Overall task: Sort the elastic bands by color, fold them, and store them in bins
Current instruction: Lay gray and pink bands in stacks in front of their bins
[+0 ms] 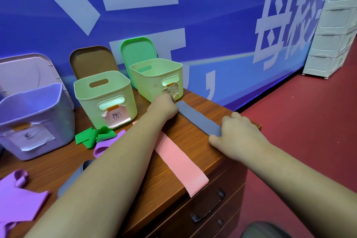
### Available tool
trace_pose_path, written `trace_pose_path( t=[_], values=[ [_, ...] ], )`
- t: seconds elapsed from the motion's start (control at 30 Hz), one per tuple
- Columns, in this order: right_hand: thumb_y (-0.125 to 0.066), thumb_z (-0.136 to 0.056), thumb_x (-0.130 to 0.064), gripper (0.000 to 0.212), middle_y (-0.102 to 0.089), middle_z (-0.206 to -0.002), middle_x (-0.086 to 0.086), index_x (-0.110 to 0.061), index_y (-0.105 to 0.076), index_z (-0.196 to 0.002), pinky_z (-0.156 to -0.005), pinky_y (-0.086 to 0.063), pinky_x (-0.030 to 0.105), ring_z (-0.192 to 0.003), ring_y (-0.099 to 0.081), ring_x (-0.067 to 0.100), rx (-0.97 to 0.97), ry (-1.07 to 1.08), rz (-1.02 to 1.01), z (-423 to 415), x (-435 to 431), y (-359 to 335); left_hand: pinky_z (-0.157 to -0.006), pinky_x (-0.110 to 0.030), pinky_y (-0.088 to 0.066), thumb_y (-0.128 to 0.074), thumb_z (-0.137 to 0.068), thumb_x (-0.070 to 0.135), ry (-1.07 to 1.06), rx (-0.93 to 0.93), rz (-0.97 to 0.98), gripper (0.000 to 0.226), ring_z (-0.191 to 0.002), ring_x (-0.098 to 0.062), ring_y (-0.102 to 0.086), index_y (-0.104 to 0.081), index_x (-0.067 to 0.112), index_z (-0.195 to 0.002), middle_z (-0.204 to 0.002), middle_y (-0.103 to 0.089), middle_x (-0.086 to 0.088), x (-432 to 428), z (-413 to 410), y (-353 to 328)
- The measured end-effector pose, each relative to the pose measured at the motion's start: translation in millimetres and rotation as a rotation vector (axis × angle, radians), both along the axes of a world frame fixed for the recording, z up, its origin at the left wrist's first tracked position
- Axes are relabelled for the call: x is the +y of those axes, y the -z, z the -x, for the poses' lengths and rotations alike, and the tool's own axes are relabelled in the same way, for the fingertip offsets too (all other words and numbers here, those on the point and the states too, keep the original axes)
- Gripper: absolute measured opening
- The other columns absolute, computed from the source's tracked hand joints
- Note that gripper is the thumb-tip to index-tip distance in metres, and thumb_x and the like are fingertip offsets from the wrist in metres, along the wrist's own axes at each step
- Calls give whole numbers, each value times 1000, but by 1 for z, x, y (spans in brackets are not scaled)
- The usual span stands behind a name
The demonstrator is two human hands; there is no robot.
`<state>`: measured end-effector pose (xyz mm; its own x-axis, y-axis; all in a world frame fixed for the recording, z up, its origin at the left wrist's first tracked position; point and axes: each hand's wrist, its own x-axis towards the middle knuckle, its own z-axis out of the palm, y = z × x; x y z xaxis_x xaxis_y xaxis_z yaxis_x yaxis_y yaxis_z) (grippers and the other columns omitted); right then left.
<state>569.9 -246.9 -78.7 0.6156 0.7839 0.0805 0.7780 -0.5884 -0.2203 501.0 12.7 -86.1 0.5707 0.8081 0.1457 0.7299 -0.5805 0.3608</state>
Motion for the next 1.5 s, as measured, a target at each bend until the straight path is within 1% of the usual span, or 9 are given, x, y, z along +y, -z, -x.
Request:
trace_pose_path(
  t=[0.2,0.4,0.53,0.7,0.83,1.03,1.13,1.27,1.5],
  values=[
    [-55,-92,-59,55,-50,-125,8,-14,-57,-123,-92,-45,43,-118,-49,31,-4,10,10,1,-1,0,-70,-38,-63,-64,-83,16,-11,5,11,11,-80,-25,-69,-75,16,-84,-83,-71,-6,-5,10,-5],
    [-52,-94,-58,50,-53,-125,7,-16,-55,-121,-97,-46,43,-115,-50,30,-130,-35,-84,22,-3,-8,-82,-43,-65,-64,-87,11,-9,-48,45,20,-88,-26,-71,-76,12,-103,-94,-72,-7,-19,43,-29],
    [-51,-96,-54,51,-53,-129,4,-19,-57,-133,-103,-48,46,-120,-49,29,-97,-151,-193,56,6,-19,-70,-39,-67,-65,-95,16,-17,-116,105,12,-79,-21,-76,-75,16,-101,-91,-75,-5,-31,87,-54],
    [-53,-97,-49,40,-53,-121,2,-23,-63,-125,-101,-46,45,-119,-49,28,-19,-341,-252,112,24,-27,-63,-34,-62,-68,-97,24,-43,-209,151,15,-77,-23,-77,-78,13,-93,-90,-80,-6,-46,170,-81],
    [-53,-99,-45,33,-53,-118,0,-26,-64,-122,-100,-46,43,-115,-51,25,-32,-481,-278,153,36,-27,-55,-26,-57,-68,-98,29,-82,-240,128,18,-70,-15,-75,-78,16,-90,-88,-80,4,-62,238,-88],
    [-56,-94,-31,18,-60,-107,0,-27,-70,-104,-93,-49,43,-106,-56,25,28,-628,-344,211,58,-19,-61,-34,-61,-66,-97,28,-136,-212,176,16,-73,-21,-76,-77,17,-91,-85,-78,-2,-80,324,-66],
    [-54,-94,-24,19,-63,-108,-1,-27,-70,-103,-88,-51,40,-103,-59,24,83,-647,-299,228,68,-6,-67,-34,-63,-69,-95,46,-66,-177,220,27,-67,-17,-69,-76,19,-93,-80,-76,-1,-86,338,-40],
    [-50,-95,-33,17,-61,-103,-5,-32,-66,-100,-86,-49,39,-103,-58,23,4,-589,-227,234,75,18,-83,-29,-54,-70,-91,61,-57,-177,123,38,-88,-7,-68,-77,24,-97,-96,-75,8,-89,336,-9],
    [-52,-98,-40,20,-60,-102,-8,-32,-68,-104,-89,-50,40,-100,-55,19,-29,-595,-269,231,77,31,-87,-36,-56,-69,-87,31,-110,-274,36,10,-92,-16,-68,-74,23,-91,-93,-75,6,-85,332,6]
  ],
)
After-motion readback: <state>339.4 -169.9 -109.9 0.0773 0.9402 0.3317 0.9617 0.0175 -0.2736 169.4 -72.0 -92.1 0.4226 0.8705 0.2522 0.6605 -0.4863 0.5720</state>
